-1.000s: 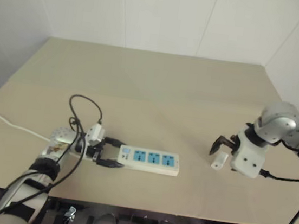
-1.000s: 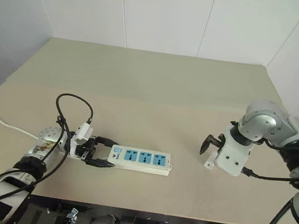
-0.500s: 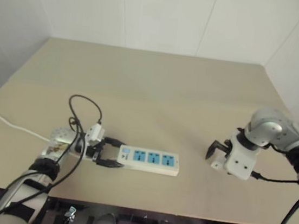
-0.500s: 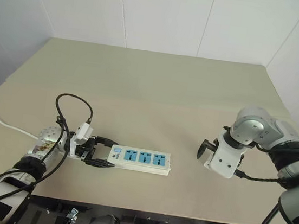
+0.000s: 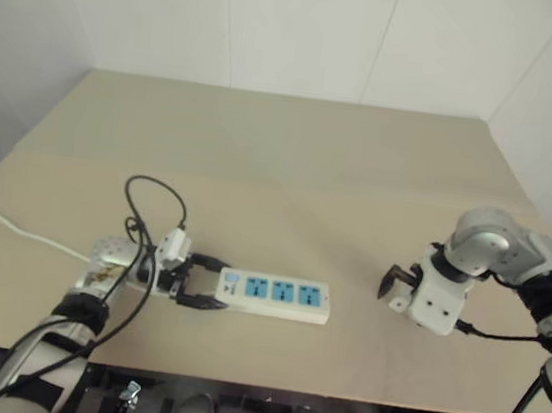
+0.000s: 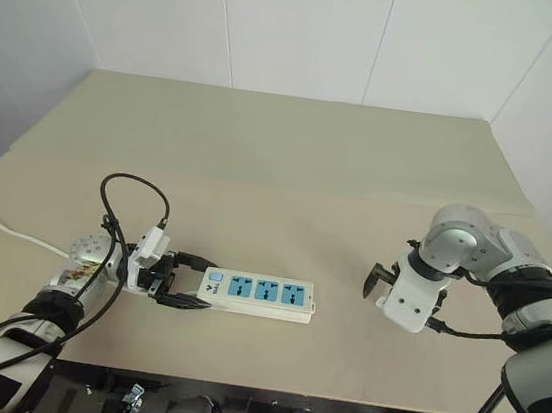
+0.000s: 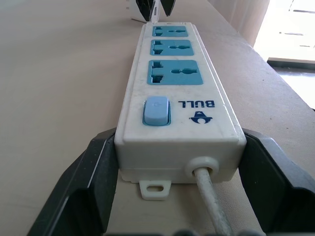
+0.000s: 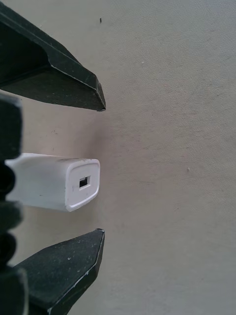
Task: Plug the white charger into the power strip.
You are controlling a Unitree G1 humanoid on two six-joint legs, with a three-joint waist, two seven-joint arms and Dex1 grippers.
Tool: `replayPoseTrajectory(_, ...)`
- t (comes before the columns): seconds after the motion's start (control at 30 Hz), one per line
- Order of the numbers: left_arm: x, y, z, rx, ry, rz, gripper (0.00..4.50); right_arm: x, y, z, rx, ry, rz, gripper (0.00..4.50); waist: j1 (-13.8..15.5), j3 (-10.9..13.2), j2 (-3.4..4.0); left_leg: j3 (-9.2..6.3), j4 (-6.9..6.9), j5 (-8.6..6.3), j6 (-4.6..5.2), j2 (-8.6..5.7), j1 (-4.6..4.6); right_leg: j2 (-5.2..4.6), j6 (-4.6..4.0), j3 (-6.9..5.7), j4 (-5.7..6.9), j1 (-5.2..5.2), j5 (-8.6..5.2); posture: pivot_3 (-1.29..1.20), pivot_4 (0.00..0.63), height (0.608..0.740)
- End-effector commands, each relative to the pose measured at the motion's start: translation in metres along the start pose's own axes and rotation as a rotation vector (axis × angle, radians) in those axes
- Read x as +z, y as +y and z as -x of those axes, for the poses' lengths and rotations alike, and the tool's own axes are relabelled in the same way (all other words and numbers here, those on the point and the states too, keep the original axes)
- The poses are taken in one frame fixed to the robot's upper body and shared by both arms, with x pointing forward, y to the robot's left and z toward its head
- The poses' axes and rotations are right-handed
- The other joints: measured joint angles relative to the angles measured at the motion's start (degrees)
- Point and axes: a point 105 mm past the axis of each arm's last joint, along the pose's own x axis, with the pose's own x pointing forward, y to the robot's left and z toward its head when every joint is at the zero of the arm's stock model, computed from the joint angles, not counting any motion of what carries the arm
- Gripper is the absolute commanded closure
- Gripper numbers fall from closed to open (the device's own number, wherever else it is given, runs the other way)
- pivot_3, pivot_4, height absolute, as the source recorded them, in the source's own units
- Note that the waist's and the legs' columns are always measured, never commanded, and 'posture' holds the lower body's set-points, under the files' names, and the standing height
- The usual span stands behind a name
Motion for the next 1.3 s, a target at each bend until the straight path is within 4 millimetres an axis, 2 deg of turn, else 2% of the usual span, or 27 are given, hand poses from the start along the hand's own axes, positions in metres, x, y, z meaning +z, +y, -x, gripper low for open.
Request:
replayPoseTrajectory(0.03,0.003,0.000,0.004,0.000,0.004,-0.018,1.25,-0.002,-0.003,0.006,-0.018,0.022,0.003,0.18,0.00,0.00,0.00,0.00,0.00,0.00,0.00,0.00,0.00,0.00,0.00,0.00,0.00,0.00,0.00,0.00,0.150,0.740)
replayPoseTrajectory(0.1,0.003,0.000,0.004,0.002,0.004,-0.019,1.25,-0.003,-0.003,0.006,-0.016,0.030,0.000,0.55,-0.01,0.00,0.00,0.00,0.00,0.00,0.00,0.00,0.00,0.00,0.00,0.00,0.00,0.00,0.00,0.00,0.150,0.740)
replayPoseTrajectory(0.37,0.004,0.000,0.004,0.005,-0.001,-0.018,1.25,-0.004,-0.001,0.005,-0.007,0.037,-0.011,3.29,-0.01,0.00,0.00,0.01,0.00,0.00,0.00,0.00,0.00,0.00,0.00,0.00,0.00,0.00,0.00,0.00,0.150,0.740)
replayPoseTrajectory(0.4,0.004,0.000,0.004,0.006,-0.001,-0.018,1.25,-0.004,-0.001,0.005,-0.006,0.038,-0.010,3.39,-0.01,0.00,0.00,0.01,0.00,0.00,0.00,0.00,0.00,0.00,0.00,0.00,0.00,0.00,0.00,0.00,0.150,0.740)
replayPoseTrajectory(0.6,0.005,0.003,0.002,0.010,-0.006,-0.017,1.25,-0.003,0.000,0.007,-0.017,0.041,-0.007,3.39,-0.01,0.00,0.00,0.01,0.00,0.00,0.00,0.00,0.00,0.00,0.00,0.00,0.00,0.00,0.00,0.00,0.150,0.740)
replayPoseTrajectory(0.67,0.005,0.003,0.001,0.009,-0.010,-0.017,1.25,-0.005,-0.004,0.013,-0.050,0.056,-0.016,3.39,-0.01,0.00,0.00,0.01,0.00,0.00,0.00,0.00,0.00,0.00,0.00,0.00,0.00,0.00,0.00,0.00,0.150,0.740)
replayPoseTrajectory(0.87,0.008,0.003,-0.001,0.000,-0.019,-0.013,1.25,-0.002,-0.038,0.076,-0.333,0.035,-0.155,3.39,0.04,0.11,0.18,-0.01,0.00,0.00,0.00,0.00,-0.01,-0.01,0.00,0.01,0.01,0.00,0.00,0.00,0.150,0.740)
replayPoseTrajectory(1.0,0.007,0.002,-0.002,-0.004,-0.021,-0.011,1.25,0.008,-0.057,0.109,-0.572,-0.128,-0.318,3.39,0.19,0.11,0.18,-0.04,0.00,0.00,0.00,0.02,-0.03,0.01,-0.01,-0.03,0.00,0.00,0.01,0.00,0.150,0.740)
replayPoseTrajectory(1.13,0.007,0.001,-0.003,-0.009,-0.024,-0.010,1.25,0.018,-0.071,0.136,-0.827,-0.396,-0.492,3.39,0.45,0.11,0.18,-0.07,0.01,0.00,0.00,0.00,-0.05,-0.01,-0.01,-0.05,-0.03,0.04,0.01,0.00,0.150,0.740)
replayPoseTrajectory(1.3,0.008,0.000,-0.002,-0.010,-0.022,-0.004,1.25,0.026,-0.086,0.148,-1.074,-0.714,-0.666,3.39,0.34,0.11,0.18,-0.09,0.01,0.00,0.00,0.02,-0.07,-0.01,-0.02,-0.03,0.00,0.02,0.01,0.00,0.150,0.740)
